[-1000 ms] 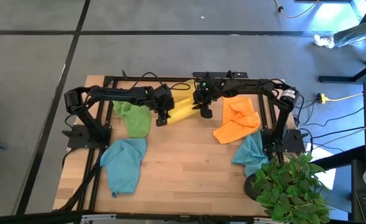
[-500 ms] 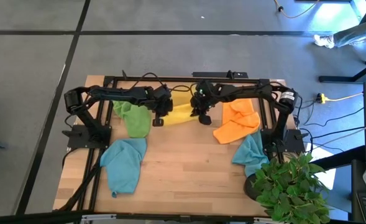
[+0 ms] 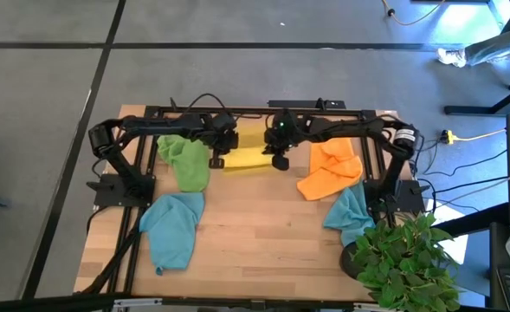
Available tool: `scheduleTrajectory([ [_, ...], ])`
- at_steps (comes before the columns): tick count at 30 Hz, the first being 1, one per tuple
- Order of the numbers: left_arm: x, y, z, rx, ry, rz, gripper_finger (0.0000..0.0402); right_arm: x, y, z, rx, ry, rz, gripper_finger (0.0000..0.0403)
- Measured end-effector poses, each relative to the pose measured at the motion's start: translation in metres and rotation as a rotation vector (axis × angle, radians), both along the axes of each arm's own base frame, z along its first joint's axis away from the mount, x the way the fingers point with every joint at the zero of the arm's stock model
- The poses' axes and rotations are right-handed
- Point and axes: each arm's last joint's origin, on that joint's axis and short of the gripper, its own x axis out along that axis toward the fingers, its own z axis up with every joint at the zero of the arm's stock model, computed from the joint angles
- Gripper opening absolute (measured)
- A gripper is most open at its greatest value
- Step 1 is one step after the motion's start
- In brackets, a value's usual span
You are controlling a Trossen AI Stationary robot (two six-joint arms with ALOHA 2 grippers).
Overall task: Fold microfiber towels
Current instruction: Put the yellow towel into the yellow bin
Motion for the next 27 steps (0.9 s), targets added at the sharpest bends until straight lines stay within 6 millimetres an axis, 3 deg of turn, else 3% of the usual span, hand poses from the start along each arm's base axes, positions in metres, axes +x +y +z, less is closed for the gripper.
scheduleTrajectory([
  [14, 0.016, 0.027, 0.062, 0.173, -0.099, 0.001, 0.0000, -0.027, -0.029, 0.051, -0.133, -0.160, -0.066, 0.0004],
  [21, 0.015, 0.034, 0.077, 0.255, -0.081, 0.034, 0.0000, -0.033, -0.049, 0.064, -0.192, -0.199, -0.127, 0.0004],
  [27, 0.014, 0.036, 0.078, 0.314, -0.040, 0.050, 0.0000, -0.029, -0.054, 0.080, -0.240, -0.235, -0.117, 0.0004],
])
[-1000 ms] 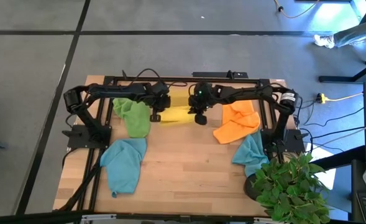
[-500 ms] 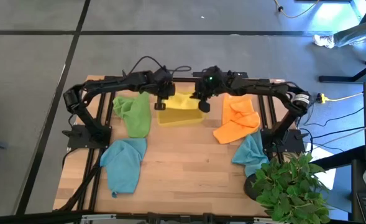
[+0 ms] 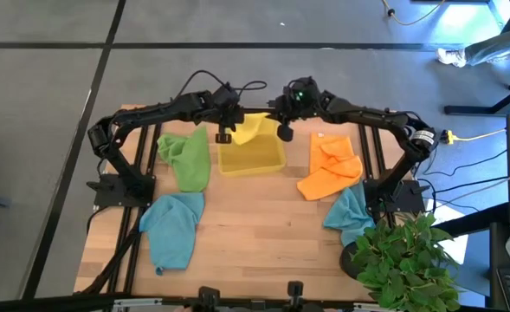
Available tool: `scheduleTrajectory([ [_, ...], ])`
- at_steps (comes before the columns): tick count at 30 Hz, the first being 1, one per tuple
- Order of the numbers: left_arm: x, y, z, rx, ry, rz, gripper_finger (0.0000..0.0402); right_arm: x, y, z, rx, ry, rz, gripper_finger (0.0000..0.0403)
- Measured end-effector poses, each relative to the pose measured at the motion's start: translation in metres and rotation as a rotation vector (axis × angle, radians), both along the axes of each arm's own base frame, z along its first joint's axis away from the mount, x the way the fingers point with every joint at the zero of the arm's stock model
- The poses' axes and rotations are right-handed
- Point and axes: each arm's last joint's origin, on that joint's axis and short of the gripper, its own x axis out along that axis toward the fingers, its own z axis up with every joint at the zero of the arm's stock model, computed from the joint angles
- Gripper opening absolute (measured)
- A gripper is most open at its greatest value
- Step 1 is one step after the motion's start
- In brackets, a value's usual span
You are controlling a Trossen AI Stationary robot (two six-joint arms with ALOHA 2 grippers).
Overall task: Fold microfiber towels
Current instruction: Put the yellow towel into the yellow bin
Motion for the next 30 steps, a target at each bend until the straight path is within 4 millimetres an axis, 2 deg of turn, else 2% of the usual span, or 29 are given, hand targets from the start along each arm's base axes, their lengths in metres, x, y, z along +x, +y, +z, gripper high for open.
scheduleTrajectory([
  [5, -0.005, 0.004, 0.003, 0.041, 0.022, 0.038, 0.0000, 0.002, -0.002, 0.010, -0.025, -0.019, 0.006, 0.0004],
  [15, -0.021, 0.009, 0.024, 0.094, -0.025, 0.035, 0.0000, -0.002, -0.004, 0.002, -0.042, 0.032, 0.030, 0.0004],
  [19, -0.022, 0.011, 0.023, 0.076, -0.028, 0.029, 0.0000, -0.005, -0.008, 0.003, -0.049, 0.019, 0.055, 0.0004],
  [25, -0.020, 0.006, 0.023, 0.060, -0.024, -0.014, 0.0000, -0.005, -0.005, 0.000, -0.042, 0.034, 0.119, 0.0004],
  [30, -0.020, -0.002, 0.015, -0.016, -0.001, -0.067, 0.0000, 0.004, 0.002, -0.016, -0.029, 0.095, 0.168, 0.0004],
])
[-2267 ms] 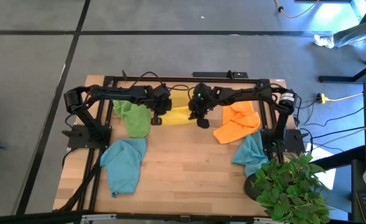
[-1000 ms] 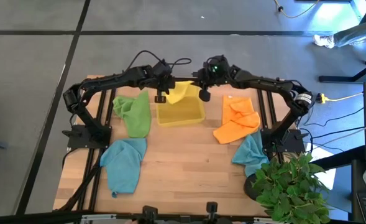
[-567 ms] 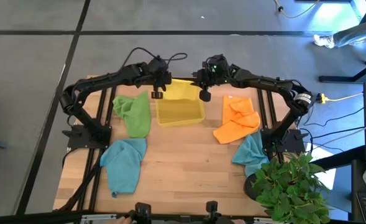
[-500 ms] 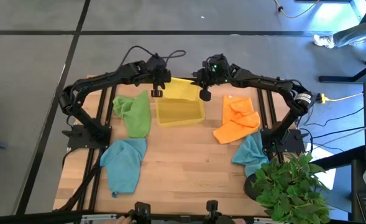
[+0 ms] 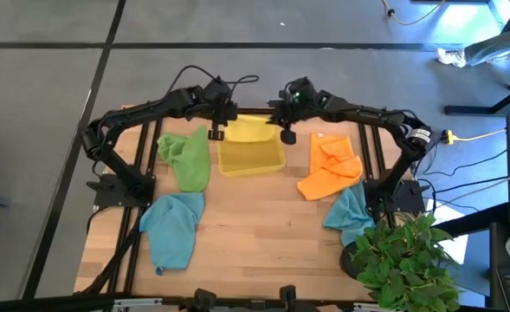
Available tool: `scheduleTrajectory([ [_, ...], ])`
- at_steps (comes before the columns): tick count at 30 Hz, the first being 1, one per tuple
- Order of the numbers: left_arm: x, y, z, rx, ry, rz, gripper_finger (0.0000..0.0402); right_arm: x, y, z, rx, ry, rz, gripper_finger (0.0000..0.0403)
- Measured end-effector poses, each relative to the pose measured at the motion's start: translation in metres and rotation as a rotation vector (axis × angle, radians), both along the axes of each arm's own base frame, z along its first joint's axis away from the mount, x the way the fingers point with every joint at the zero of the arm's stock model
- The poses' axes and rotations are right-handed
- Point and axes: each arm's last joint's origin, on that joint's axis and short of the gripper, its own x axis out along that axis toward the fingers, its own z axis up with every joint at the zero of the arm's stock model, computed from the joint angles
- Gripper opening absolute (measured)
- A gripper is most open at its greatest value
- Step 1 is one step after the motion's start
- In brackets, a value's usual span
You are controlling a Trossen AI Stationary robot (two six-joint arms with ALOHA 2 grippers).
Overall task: Fold microfiber towels
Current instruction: Put the yellow towel into the yellow bin
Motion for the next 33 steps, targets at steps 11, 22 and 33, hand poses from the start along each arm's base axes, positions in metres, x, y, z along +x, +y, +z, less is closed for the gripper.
scheduleTrajectory([
  [11, 0.002, -0.008, -0.012, -0.010, 0.031, -0.044, 0.0000, 0.009, -0.001, -0.017, 0.003, 0.043, 0.020, 0.0004],
  [22, -0.016, 0.019, 0.055, 0.170, -0.141, 0.012, 0.0000, 0.012, -0.029, 0.045, -0.109, -0.085, -0.056, 0.0004],
  [33, -0.027, 0.026, 0.038, 0.053, -0.117, 0.039, 0.0000, 0.002, -0.038, 0.037, -0.096, -0.026, -0.068, 0.0004],
])
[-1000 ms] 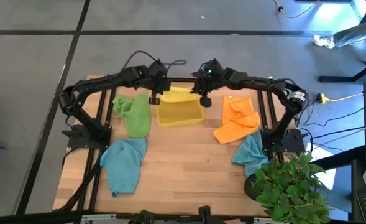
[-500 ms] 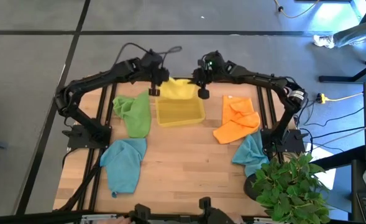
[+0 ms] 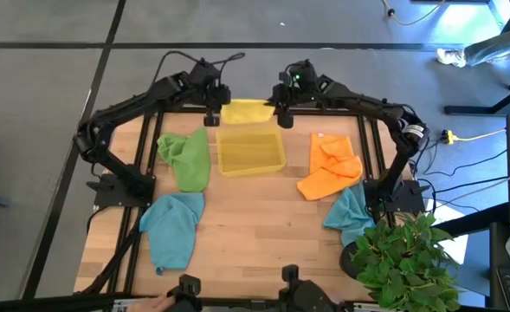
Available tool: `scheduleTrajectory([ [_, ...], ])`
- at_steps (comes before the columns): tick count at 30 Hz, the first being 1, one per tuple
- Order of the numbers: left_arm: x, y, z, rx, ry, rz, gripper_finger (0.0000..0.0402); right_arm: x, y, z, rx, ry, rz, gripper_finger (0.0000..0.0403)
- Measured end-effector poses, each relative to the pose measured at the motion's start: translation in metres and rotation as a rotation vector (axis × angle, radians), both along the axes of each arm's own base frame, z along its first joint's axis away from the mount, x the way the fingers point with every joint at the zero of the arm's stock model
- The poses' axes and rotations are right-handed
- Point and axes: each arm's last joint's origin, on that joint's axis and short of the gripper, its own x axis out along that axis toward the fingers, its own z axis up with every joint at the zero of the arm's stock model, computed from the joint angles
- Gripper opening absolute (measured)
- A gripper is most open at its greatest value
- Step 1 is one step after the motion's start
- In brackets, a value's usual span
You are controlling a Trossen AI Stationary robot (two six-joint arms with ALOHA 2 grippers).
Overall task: Fold microfiber towels
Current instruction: Put the yellow towel into the yellow bin
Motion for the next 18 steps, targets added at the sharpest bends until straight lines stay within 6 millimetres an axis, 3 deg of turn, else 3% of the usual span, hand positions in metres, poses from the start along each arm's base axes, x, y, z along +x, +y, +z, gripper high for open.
scheduleTrajectory([
  [7, 0.002, -0.007, -0.029, -0.107, 0.001, -0.036, 0.0000, -0.003, 0.005, -0.019, 0.056, 0.036, 0.033, 0.0004],
  [18, 0.015, -0.033, -0.035, -0.167, 0.044, -0.083, 0.0000, 0.007, 0.033, -0.030, 0.138, 0.133, 0.119, 0.0004],
])
